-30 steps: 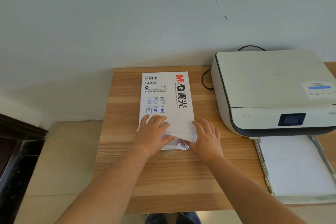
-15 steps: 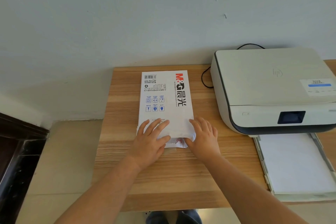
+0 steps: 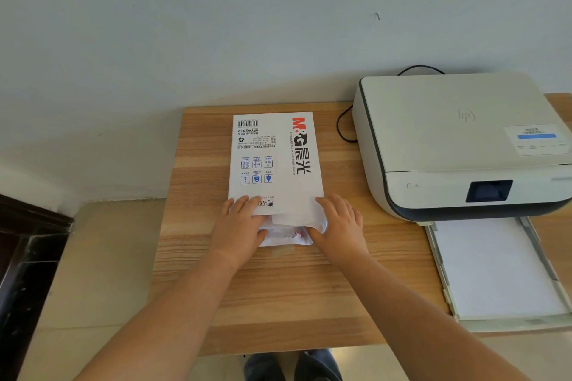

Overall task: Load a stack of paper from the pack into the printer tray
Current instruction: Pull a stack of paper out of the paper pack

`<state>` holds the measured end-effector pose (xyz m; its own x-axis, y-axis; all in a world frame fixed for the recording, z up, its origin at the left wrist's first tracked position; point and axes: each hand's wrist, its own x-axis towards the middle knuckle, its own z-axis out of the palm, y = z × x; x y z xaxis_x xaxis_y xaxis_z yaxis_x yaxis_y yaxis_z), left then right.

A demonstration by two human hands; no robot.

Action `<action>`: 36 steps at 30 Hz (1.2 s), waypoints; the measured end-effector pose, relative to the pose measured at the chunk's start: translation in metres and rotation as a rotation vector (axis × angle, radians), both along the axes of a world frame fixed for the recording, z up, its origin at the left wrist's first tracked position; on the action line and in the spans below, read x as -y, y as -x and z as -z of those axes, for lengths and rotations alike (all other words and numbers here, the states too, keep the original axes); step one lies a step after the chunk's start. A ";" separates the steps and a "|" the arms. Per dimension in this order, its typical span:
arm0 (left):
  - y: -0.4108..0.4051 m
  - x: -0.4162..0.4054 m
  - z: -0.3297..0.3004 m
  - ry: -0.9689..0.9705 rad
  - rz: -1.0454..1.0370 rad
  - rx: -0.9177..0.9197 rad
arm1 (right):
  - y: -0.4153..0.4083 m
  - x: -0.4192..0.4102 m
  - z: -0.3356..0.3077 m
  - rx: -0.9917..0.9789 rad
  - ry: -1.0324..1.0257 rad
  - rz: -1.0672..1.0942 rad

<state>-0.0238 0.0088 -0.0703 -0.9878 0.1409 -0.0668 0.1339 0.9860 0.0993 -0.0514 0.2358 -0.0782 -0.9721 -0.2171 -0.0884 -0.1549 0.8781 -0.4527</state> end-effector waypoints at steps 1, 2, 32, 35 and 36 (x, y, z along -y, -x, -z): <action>0.002 -0.001 -0.001 -0.002 -0.003 -0.005 | -0.001 0.000 0.000 0.001 -0.008 -0.003; 0.005 -0.002 -0.002 -0.007 -0.007 -0.008 | -0.001 -0.001 0.000 0.006 -0.017 -0.007; 0.012 0.000 0.000 0.108 0.184 -0.147 | -0.016 -0.011 0.014 0.220 -0.079 0.238; 0.012 0.000 0.002 0.092 0.203 -0.155 | -0.015 -0.008 0.011 0.194 -0.080 0.195; 0.011 0.000 0.001 0.079 0.201 -0.154 | -0.014 -0.006 0.010 0.179 -0.072 0.181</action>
<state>-0.0353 0.0090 -0.0715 -0.9397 0.3361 0.0631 0.3358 0.9418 -0.0141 -0.0371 0.2419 -0.0884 -0.9621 -0.0277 -0.2713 0.0846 0.9153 -0.3938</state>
